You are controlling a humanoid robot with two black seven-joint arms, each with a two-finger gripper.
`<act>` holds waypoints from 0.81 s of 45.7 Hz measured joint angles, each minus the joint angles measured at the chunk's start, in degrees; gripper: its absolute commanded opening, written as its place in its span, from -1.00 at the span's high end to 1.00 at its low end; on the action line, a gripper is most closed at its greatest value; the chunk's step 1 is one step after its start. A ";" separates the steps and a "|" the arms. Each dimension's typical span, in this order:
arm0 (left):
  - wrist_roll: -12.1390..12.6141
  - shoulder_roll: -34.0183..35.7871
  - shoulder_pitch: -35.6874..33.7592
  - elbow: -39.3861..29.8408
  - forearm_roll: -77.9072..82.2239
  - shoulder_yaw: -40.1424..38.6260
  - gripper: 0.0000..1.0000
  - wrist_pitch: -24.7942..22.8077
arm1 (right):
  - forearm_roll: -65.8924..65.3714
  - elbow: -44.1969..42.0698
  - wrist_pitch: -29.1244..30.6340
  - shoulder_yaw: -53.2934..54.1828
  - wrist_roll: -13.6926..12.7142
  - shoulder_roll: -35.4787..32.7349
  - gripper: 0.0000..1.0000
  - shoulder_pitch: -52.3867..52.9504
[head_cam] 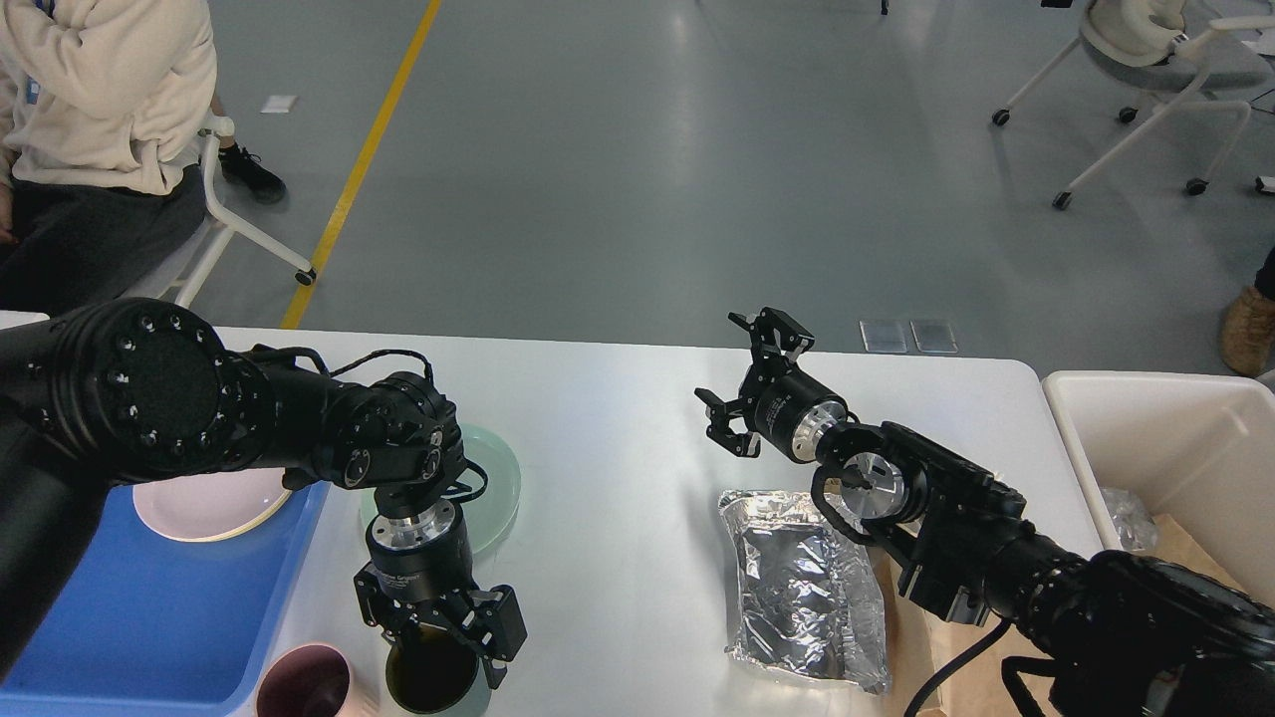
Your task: Tidy desktop
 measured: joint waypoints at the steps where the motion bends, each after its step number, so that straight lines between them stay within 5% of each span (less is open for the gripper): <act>1: 0.00 -0.01 0.00 0.00 0.00 0.00 -0.92 0.07 | 0.00 0.00 0.00 0.00 0.00 0.00 -1.00 0.00; 10: -0.31 0.86 -3.81 -1.86 0.00 0.03 -0.92 -0.18 | 0.00 -0.04 0.00 0.00 0.00 0.00 -1.00 0.00; 37: -1.03 18.27 -40.18 -9.58 -0.39 3.36 -0.92 -0.24 | 0.00 -0.04 0.00 0.00 0.00 0.00 -1.00 0.00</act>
